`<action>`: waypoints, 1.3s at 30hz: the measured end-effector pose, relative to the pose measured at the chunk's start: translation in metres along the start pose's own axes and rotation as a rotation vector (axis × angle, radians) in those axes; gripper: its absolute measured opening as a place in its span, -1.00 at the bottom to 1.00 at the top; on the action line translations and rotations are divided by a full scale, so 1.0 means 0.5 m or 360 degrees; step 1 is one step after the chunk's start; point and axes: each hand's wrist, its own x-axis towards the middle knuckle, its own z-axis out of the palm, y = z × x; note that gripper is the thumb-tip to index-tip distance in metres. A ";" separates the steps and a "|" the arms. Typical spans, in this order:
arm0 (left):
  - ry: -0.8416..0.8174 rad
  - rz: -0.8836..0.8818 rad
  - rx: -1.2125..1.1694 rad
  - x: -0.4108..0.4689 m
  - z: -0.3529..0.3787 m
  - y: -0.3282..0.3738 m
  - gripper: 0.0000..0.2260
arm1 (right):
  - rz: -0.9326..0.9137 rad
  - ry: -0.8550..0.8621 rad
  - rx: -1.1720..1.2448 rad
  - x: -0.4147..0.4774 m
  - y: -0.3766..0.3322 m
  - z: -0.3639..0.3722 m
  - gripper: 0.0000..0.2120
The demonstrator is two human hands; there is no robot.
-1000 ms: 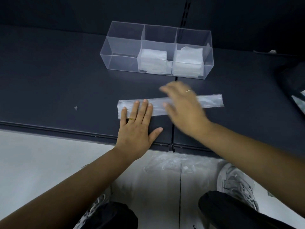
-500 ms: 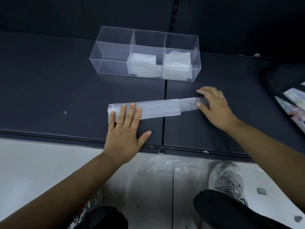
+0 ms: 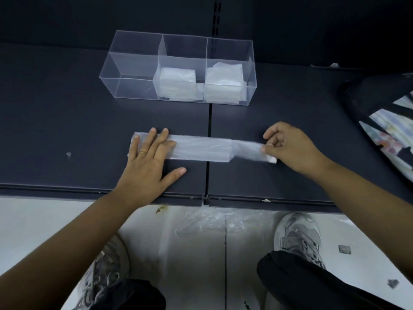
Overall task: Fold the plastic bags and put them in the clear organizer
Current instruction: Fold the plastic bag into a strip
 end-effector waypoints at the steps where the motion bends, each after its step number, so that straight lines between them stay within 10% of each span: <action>1: 0.0014 0.0022 -0.0031 0.004 -0.006 0.009 -0.21 | 0.0101 -0.0092 0.0132 -0.018 -0.006 -0.003 -0.82; 8: -0.0096 0.0468 -0.0523 -0.028 0.009 0.240 -0.20 | 0.0518 -0.0625 0.1086 -0.167 -0.081 -0.021 -0.79; 15: -0.0019 -0.0261 -0.2209 -0.021 -0.077 0.255 -0.82 | 0.0001 -0.0358 0.0858 -0.126 -0.108 -0.031 -0.54; 22: -0.0205 -0.0610 -0.3012 0.001 -0.082 0.166 -0.68 | -0.0138 -0.1043 0.0808 -0.047 -0.115 0.082 -0.63; 33: 0.0209 -0.1428 -0.2286 0.054 -0.052 0.019 -0.89 | 0.0112 -0.0524 0.0348 -0.038 -0.089 0.120 -0.87; 36: 0.0600 -0.1146 -0.1764 0.047 -0.055 0.002 -0.83 | 0.0122 -0.0482 0.0355 -0.039 -0.087 0.124 -0.87; 39: 0.0783 -0.0261 -0.0865 0.002 -0.050 0.051 -0.79 | 0.0155 -0.0473 0.0394 -0.039 -0.086 0.122 -0.86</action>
